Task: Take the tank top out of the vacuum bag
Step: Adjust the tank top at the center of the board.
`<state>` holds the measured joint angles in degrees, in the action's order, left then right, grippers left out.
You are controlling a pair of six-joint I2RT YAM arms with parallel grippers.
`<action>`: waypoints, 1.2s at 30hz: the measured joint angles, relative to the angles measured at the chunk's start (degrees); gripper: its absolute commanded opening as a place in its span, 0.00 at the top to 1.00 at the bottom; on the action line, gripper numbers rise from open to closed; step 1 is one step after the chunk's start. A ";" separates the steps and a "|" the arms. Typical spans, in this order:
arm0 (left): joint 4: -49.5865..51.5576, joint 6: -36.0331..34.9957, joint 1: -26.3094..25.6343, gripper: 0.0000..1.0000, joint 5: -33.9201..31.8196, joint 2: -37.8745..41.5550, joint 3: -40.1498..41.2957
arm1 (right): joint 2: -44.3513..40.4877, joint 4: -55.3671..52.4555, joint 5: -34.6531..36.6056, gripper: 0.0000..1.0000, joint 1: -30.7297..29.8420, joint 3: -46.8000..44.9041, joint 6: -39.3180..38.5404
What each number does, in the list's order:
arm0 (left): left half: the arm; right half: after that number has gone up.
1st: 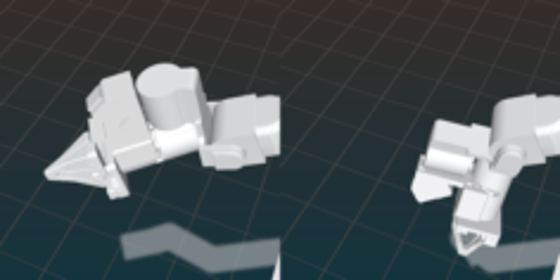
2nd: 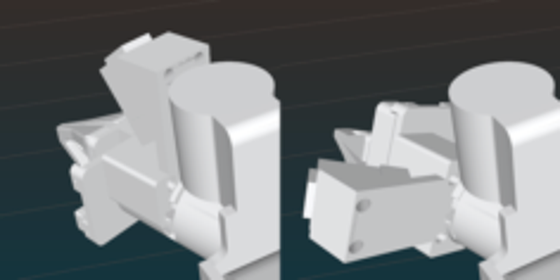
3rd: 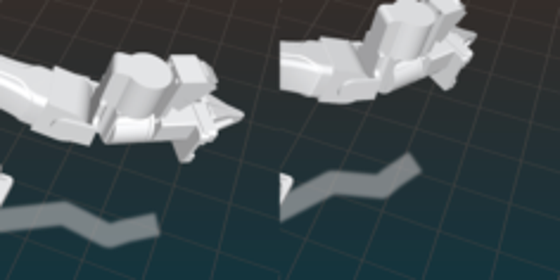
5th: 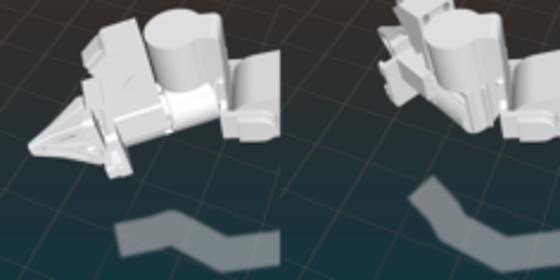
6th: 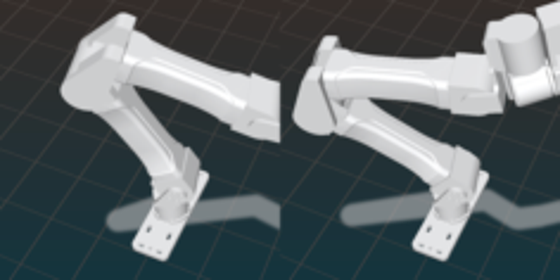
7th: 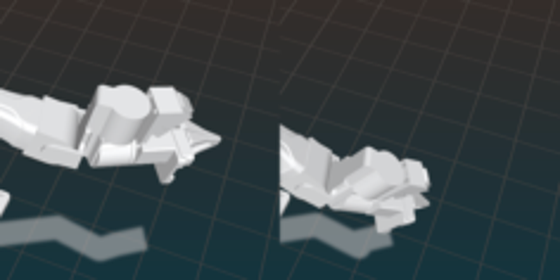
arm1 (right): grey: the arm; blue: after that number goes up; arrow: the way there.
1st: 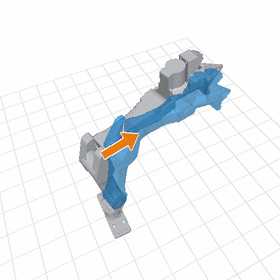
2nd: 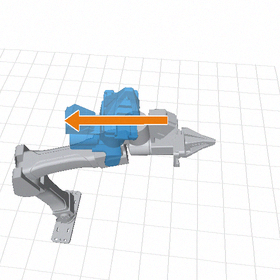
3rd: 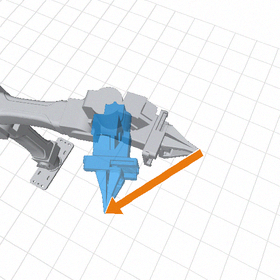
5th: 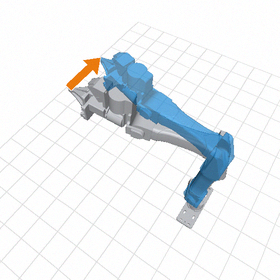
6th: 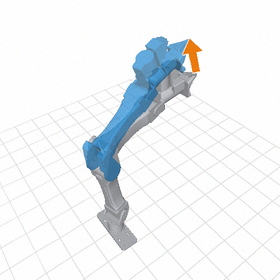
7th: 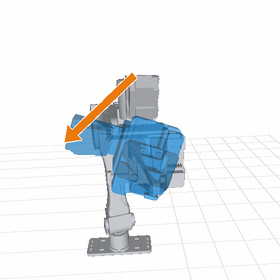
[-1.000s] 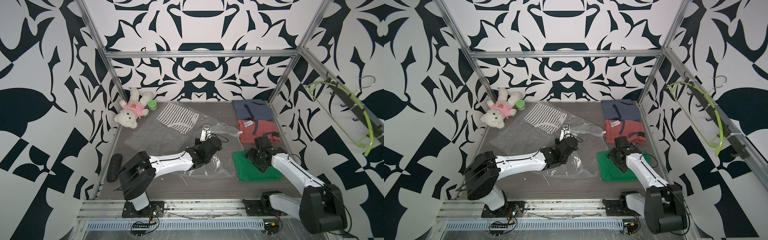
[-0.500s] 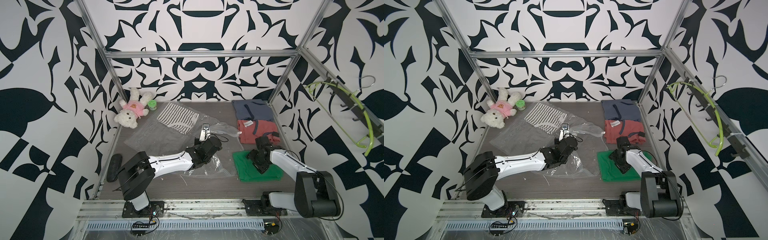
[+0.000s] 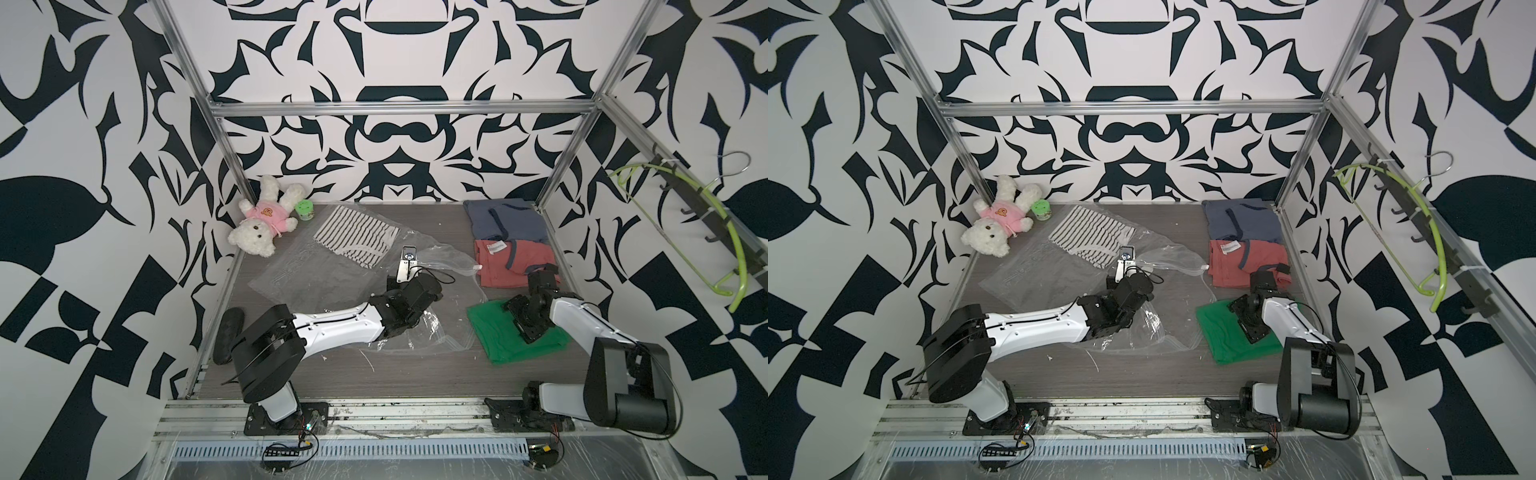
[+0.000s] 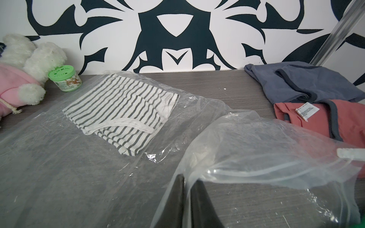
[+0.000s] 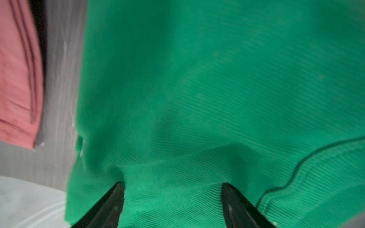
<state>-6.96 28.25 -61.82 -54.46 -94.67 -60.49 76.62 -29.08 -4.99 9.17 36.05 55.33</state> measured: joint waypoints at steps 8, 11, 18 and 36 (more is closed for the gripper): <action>-0.02 0.22 0.00 0.87 -0.57 0.00 0.02 | 0.83 1.14 -1.66 0.21 2.14 0.37 0.26; -0.02 0.04 0.00 0.87 -0.92 0.00 0.02 | 0.98 1.11 -1.88 0.21 2.38 0.46 0.31; -0.04 -0.17 0.00 0.88 -2.08 0.00 0.02 | 1.09 1.38 -3.15 0.21 3.91 0.55 0.68; 2.01 -1.73 0.70 0.89 -4.83 0.02 -1.73 | 5.27 7.04 -8.66 0.22 10.01 3.21 -0.02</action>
<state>-4.95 26.52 -61.12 -59.29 -94.65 -62.22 81.89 -22.04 -13.65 19.18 39.27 55.31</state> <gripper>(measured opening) 0.115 0.782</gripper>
